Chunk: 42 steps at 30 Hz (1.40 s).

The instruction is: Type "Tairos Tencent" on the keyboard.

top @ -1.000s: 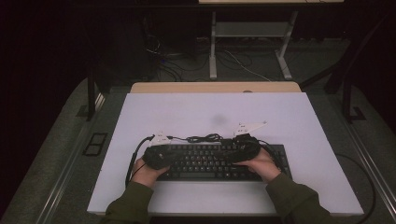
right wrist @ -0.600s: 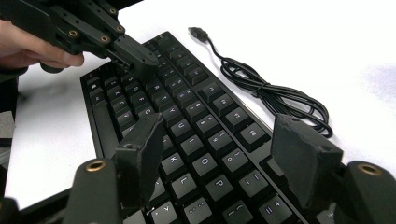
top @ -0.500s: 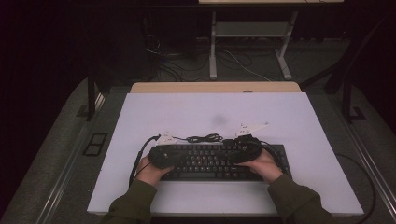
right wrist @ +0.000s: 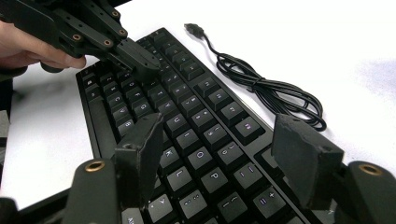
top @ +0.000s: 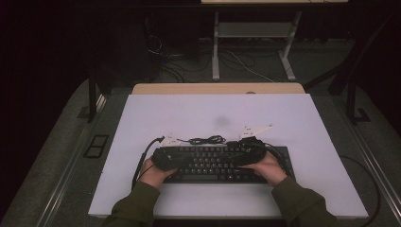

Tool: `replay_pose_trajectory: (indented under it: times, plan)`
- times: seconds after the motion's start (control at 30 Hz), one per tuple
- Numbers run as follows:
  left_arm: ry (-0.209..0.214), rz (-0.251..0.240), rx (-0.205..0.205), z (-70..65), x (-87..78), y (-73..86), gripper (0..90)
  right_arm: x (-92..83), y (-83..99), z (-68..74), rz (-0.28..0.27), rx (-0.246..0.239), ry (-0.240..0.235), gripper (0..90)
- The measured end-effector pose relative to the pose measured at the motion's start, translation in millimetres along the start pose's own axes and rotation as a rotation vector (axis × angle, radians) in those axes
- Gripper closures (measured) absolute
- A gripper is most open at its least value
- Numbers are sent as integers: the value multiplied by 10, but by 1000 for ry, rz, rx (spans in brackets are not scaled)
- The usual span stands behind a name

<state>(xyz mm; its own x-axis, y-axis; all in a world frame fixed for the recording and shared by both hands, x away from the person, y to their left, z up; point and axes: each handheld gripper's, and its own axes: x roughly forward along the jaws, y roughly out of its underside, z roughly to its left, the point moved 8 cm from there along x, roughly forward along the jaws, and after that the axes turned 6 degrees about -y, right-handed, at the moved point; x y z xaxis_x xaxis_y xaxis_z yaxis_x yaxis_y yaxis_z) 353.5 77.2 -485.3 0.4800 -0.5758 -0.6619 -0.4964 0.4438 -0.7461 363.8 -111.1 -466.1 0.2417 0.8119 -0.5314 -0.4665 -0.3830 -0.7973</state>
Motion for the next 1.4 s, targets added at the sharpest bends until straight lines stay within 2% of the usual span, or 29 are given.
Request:
replay_pose_trajectory:
  times: [0.47,0.63,0.8,0.83,1.0,1.3,1.4]
  plan:
    - [-1,4,4,-9,22,5,887,5,8,2,6,-3,1,341]
    - [-4,17,24,-9,27,21,888,2,7,1,6,-5,3,341]
    - [-6,18,26,-8,22,20,888,6,12,3,10,-12,3,341]
    - [-7,11,16,-15,24,13,888,6,12,5,11,-11,4,341]
    - [-18,2,27,1,-23,-14,887,3,10,2,9,-12,4,341]
    - [-17,-26,14,11,-68,-52,886,0,8,1,8,-12,3,341]
    - [-16,-36,15,12,-87,-62,848,-5,5,-7,4,-11,5,341]
